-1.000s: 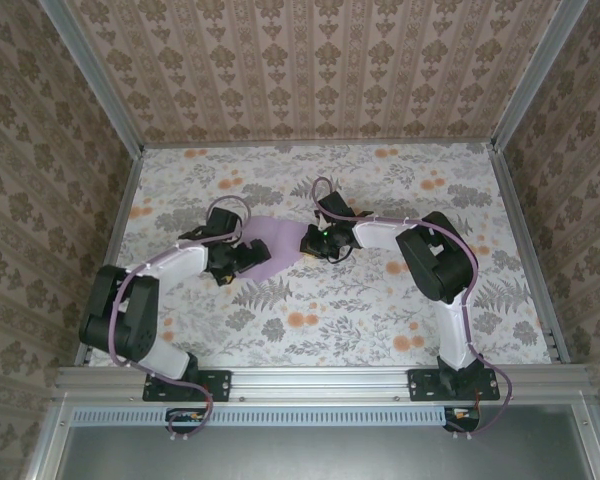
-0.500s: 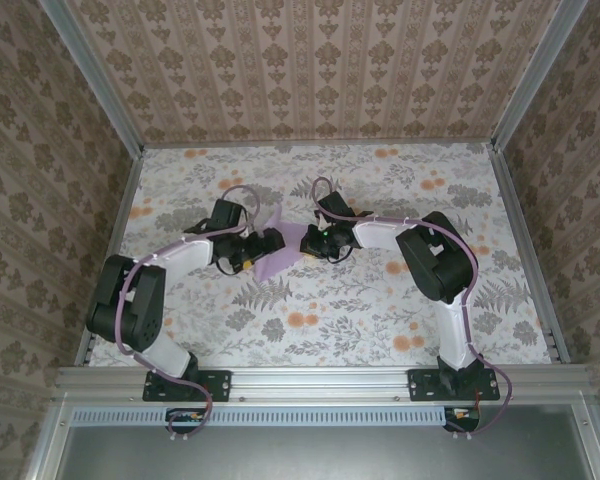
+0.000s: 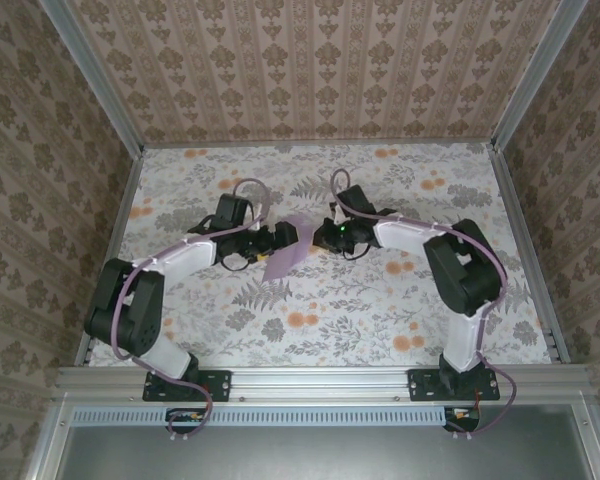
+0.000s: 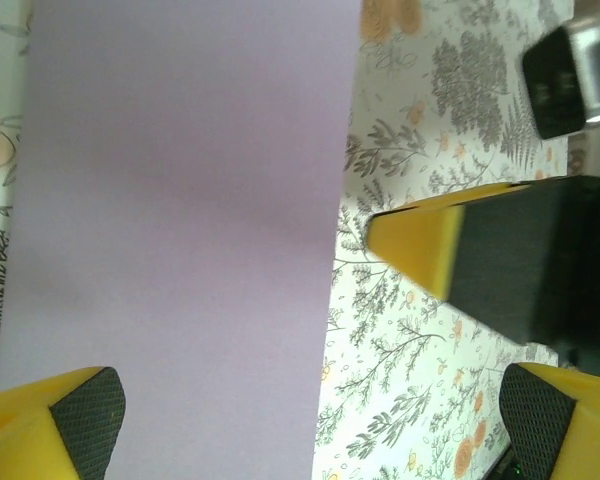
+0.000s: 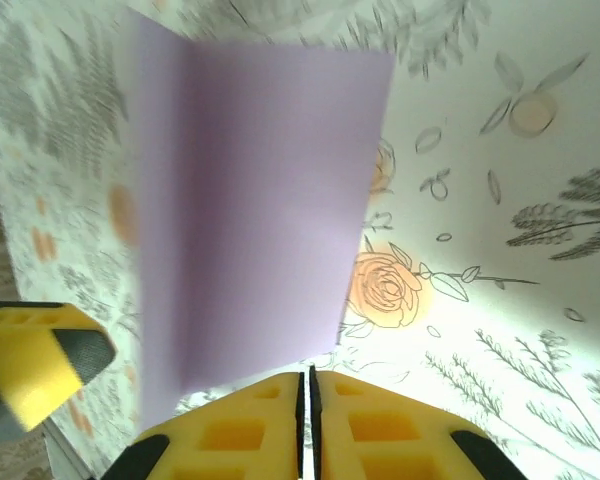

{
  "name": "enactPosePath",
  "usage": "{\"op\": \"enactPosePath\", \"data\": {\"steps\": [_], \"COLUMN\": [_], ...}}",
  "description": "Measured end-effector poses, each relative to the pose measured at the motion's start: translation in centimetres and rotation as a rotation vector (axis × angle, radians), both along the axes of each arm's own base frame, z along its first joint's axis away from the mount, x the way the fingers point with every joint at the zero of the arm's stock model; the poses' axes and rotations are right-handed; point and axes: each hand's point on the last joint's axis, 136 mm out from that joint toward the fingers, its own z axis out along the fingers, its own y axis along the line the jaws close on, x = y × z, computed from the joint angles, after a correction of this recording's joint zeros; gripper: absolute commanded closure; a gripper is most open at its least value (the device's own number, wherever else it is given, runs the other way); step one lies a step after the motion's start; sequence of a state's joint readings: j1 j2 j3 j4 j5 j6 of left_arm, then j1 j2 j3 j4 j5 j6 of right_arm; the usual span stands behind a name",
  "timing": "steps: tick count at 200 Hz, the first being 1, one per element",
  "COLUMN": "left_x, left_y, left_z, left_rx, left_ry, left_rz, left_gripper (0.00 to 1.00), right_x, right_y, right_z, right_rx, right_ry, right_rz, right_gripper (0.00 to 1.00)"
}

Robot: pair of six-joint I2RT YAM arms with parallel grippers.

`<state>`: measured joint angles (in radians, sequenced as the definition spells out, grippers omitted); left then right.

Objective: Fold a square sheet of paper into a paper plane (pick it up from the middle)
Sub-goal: Move the paper to the center of the table.

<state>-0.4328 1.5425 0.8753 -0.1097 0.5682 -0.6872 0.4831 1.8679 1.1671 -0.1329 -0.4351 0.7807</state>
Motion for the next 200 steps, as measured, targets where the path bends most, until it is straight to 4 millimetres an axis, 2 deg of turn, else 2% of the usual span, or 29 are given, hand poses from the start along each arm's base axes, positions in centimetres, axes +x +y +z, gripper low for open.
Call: {"op": "enactPosePath", "data": {"steps": [23,51,76,99,119,136,163,200], "left_x": [0.8,1.9,1.7,0.8,0.2,0.0,-0.2,-0.5], "left_y": [1.5,4.9,8.6,11.6,13.4,14.4,15.1,15.1], "left_z": [0.9,0.6,-1.5,-3.4,-3.8,-3.6,-2.9,-2.9], "left_rx": [0.022,0.065,0.113,0.158,0.179,0.189,0.192,0.196], "left_ry": [-0.031,-0.033,0.03,0.099,0.122,0.114,0.09,0.099], "left_rz": [0.055,0.177,0.296,0.383,0.435,0.468,0.49,0.488], "left_gripper": [0.02,0.04,0.02,0.01,0.0,0.0,0.0,0.0], "right_x": [0.4,-0.8,-2.3,-2.5,-2.8,-3.0,-3.2,-3.6], "right_y": [-0.3,1.3,4.4,8.2,10.5,11.6,12.3,12.7], "right_z": [2.7,3.0,3.4,4.1,2.9,0.7,-2.6,-4.5], "right_rx": [0.013,0.005,-0.013,-0.013,-0.03,-0.062,-0.121,-0.172], "right_ry": [-0.07,-0.082,-0.089,-0.12,-0.106,-0.066,-0.001,0.031], "right_rz": [-0.004,0.037,0.109,0.164,0.196,0.215,0.241,0.289], "right_gripper": [0.85,0.86,0.86,0.86,0.86,0.85,0.85,0.84]}}
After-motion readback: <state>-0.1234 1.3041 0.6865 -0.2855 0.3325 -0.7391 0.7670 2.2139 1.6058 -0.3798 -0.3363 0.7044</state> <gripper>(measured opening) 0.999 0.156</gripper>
